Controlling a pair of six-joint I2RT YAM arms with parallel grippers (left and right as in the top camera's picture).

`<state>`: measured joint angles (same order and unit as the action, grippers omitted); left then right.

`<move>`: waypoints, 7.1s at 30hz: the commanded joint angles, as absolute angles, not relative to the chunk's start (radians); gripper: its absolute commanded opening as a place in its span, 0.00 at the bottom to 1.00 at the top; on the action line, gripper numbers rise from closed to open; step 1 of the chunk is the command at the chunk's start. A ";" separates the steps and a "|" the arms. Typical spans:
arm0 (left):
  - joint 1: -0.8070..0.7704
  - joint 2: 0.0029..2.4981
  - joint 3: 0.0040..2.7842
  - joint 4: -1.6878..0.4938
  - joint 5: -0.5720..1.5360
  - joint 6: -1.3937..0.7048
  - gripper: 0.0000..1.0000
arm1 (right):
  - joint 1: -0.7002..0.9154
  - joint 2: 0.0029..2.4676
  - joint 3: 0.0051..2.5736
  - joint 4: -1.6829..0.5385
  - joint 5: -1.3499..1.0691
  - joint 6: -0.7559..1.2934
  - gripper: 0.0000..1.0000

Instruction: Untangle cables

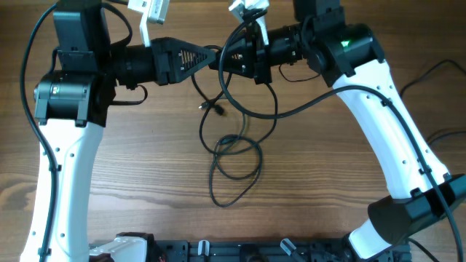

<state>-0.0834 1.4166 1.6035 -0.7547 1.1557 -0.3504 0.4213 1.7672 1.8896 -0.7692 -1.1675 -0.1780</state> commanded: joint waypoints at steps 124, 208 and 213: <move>-0.404 1.624 0.703 -0.310 0.286 -0.253 0.31 | -0.212 1.909 1.883 -1.184 -0.391 0.105 1.00; -0.193 1.279 1.227 -0.674 0.208 -1.191 0.41 | 0.205 1.674 1.917 -0.875 -0.704 0.149 0.04; -0.193 1.299 1.227 -0.729 0.184 -0.960 0.39 | -0.002 1.611 1.921 -0.899 -0.703 0.234 0.04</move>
